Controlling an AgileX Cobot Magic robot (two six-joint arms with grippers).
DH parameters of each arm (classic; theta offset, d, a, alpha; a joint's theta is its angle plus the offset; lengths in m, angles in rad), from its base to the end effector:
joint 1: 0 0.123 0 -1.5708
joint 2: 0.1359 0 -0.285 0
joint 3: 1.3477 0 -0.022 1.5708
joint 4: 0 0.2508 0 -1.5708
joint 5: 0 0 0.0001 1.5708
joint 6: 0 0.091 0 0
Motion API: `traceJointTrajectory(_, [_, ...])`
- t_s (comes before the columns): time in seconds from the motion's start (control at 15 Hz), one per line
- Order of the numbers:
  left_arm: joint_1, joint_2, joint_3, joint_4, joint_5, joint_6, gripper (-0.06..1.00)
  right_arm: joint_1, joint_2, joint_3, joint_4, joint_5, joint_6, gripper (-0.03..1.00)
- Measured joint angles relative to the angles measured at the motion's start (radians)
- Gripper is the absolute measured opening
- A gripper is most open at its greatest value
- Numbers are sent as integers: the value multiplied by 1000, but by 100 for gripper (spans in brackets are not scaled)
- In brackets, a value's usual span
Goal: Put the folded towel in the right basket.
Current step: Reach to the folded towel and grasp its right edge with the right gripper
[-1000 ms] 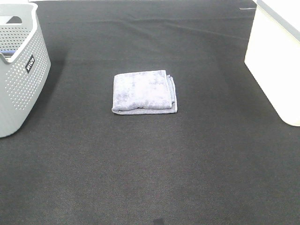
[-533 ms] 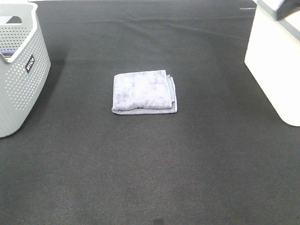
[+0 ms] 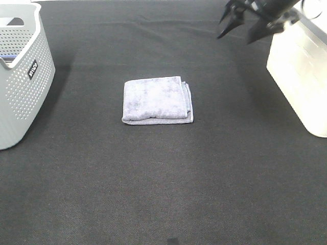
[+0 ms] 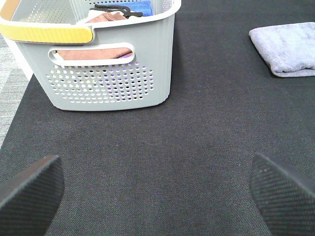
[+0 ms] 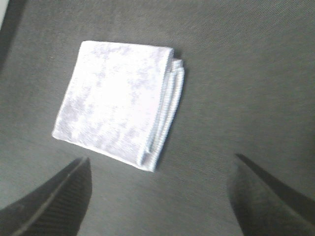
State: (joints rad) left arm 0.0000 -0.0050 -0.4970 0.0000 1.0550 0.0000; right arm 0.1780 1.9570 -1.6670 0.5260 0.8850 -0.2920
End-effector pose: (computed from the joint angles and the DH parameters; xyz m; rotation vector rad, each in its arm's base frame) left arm -0.0050 0.0000 0.2769 0.0000 2.0366 0.0000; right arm 0.4232 0.1121 0.2698 -0.2995 2.5615 0.6041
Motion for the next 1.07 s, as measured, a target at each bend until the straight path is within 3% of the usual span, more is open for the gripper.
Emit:
traceJointTrajectory(0.2, [0,0,0,0,0,0,97,0,117,-43,87,8,-2,72])
traceJointTrajectory(0.6, [0,0,0,0,0,0,97,0,327,-165,142,83,-13,72])
traceJointTrajectory(1.07, [0,0,0,0,0,0,97,0,449,-185,287,106,-154,72])
